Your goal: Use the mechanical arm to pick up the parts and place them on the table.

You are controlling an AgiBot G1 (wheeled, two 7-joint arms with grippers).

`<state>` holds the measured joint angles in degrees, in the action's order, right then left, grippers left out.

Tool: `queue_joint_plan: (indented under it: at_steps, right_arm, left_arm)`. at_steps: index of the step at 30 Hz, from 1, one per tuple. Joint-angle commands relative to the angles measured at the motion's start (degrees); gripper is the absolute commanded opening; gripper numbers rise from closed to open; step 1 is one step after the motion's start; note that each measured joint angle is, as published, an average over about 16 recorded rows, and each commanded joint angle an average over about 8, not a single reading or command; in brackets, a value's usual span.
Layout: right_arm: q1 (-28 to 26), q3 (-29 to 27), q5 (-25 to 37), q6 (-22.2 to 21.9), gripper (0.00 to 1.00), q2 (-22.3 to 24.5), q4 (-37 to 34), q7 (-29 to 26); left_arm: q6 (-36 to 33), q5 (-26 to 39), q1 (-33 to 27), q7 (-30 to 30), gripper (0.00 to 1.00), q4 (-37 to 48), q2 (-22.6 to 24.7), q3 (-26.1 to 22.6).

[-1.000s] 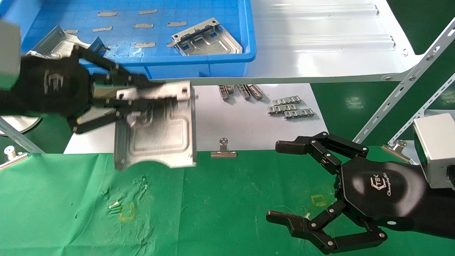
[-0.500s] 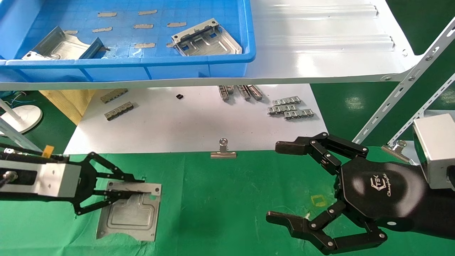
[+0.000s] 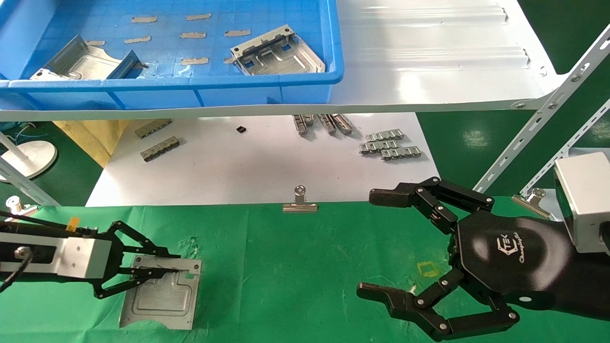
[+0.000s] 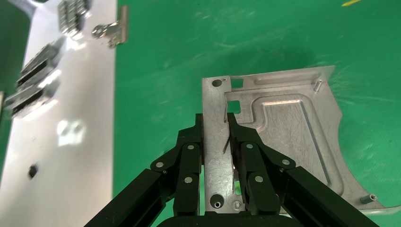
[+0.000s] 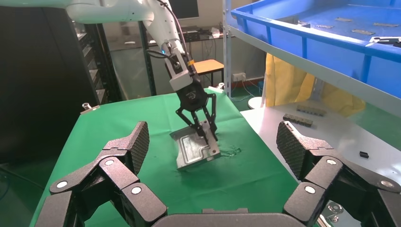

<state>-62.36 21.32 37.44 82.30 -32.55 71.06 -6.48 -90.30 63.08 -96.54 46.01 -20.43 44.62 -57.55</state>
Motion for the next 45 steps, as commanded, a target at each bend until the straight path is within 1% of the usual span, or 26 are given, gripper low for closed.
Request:
queue_joint_plan:
  at_steps: [1, 3, 4, 5, 12, 17, 21, 27, 30, 33, 39, 45]
  right_arm:
    - [0.0, 0.0, 0.0, 0.0, 1.0, 0.0, 0.0, 0.0]
    - [0.0, 0.0, 0.0, 0.0, 1.0, 0.0, 0.0, 0.0]
    - [0.0, 0.0, 0.0, 0.0, 1.0, 0.0, 0.0, 0.0]
    - [0.0, 0.0, 0.0, 0.0, 1.0, 0.0, 0.0, 0.0]
    - [0.0, 0.0, 0.0, 0.0, 1.0, 0.0, 0.0, 0.0]
    - [0.0, 0.0, 0.0, 0.0, 1.0, 0.0, 0.0, 0.0]
    - [0.0, 0.0, 0.0, 0.0, 1.0, 0.0, 0.0, 0.0]
    - [0.0, 0.0, 0.0, 0.0, 1.0, 0.0, 0.0, 0.0]
    - [0.0, 0.0, 0.0, 0.0, 1.0, 0.0, 0.0, 0.0]
    - [0.0, 0.0, 0.0, 0.0, 1.0, 0.0, 0.0, 0.0]
    - [0.0, 0.0, 0.0, 0.0, 1.0, 0.0, 0.0, 0.0]
    - [0.0, 0.0, 0.0, 0.0, 1.0, 0.0, 0.0, 0.0]
  left_arm:
    - [-0.2, 0.0, 0.0, 1.2, 0.73, 1.3, 0.7, -0.4]
    - [-0.2, -0.3, 0.1, 2.1, 0.91, 2.6, 1.2, -0.6]
    - [-0.1, -0.5, 0.1, 2.5, 0.99, 3.3, 1.4, -0.7]
    - [0.0, -0.6, 0.2, 2.9, 1.0, 4.0, 1.6, -0.8]
    - [0.4, -1.7, 0.2, 5.5, 1.0, 9.0, 2.9, -0.8]
    - [-0.1, -2.9, 0.1, 5.4, 1.0, 11.5, 3.0, -0.4]
    - [-0.5, -5.9, 1.0, 2.8, 1.0, 13.4, 2.3, 1.0]
    - [-1.0, -11.9, 3.8, -3.5, 1.0, 14.9, 1.2, 4.1]
    - [-1.1, -13.8, 5.0, -5.3, 1.0, 15.0, 0.9, 5.0]
    - [-1.1, -14.7, 5.6, -5.9, 1.0, 15.1, 0.8, 5.4]
    - [-1.1, -14.0, 5.4, -5.7, 1.0, 14.3, 0.8, 5.4]
    - [-0.7, -14.5, 7.4, -9.2, 1.0, 9.7, 0.1, 7.9]
